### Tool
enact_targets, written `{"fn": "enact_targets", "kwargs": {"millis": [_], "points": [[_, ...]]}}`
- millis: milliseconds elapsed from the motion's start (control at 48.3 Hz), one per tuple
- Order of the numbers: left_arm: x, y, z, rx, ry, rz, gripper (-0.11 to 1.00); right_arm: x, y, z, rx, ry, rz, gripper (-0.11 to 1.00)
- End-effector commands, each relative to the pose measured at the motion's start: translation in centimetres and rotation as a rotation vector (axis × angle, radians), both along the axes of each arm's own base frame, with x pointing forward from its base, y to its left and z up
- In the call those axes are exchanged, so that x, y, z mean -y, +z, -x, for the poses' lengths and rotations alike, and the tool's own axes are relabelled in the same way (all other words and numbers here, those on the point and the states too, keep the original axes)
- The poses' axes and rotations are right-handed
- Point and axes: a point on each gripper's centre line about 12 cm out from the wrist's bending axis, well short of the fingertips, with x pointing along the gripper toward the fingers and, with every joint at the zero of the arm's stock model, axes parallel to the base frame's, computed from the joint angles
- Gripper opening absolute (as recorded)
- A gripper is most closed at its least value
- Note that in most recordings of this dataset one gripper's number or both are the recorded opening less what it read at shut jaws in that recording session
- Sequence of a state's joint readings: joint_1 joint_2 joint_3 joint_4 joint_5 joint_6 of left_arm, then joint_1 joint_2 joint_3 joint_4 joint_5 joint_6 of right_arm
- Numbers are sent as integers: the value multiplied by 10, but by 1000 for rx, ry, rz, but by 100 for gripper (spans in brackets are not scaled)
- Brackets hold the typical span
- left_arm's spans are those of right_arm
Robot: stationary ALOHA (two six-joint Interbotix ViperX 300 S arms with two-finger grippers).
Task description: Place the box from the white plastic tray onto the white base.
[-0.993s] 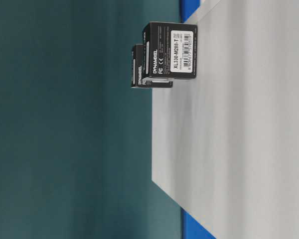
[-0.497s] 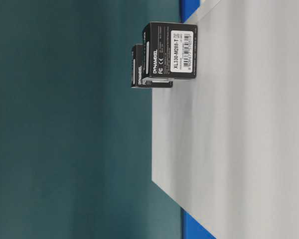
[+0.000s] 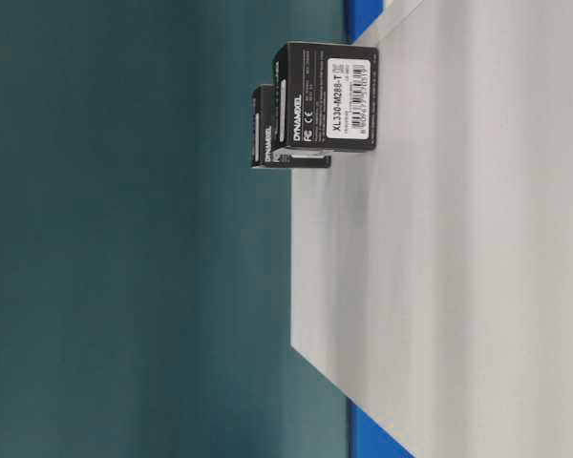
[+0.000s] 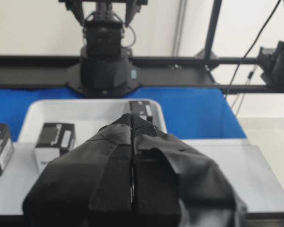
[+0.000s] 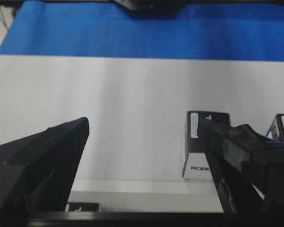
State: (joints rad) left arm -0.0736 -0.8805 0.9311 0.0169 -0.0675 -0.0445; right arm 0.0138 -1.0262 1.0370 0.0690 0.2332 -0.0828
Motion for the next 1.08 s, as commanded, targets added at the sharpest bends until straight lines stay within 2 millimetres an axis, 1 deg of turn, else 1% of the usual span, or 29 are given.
{"fn": "enact_targets", "kwargs": {"millis": [0,352,455,621,807,1055], "points": [[0,10,1,32,-2,1,-7,1,3,-1,15,-4,1,99],[0,12,3,41,-2,2,-7,1,2,0,22,-3,9,99],[0,16,6,55,-3,3,-7,1,6,3,39,-3,16,99],[2,16,7,58,-12,3,-7,1,13,11,76,-1,17,99],[3,16,6,60,-14,5,-7,1,6,18,75,0,14,99],[3,20,7,89,-15,7,-7,0,5,17,79,5,21,99]]}}
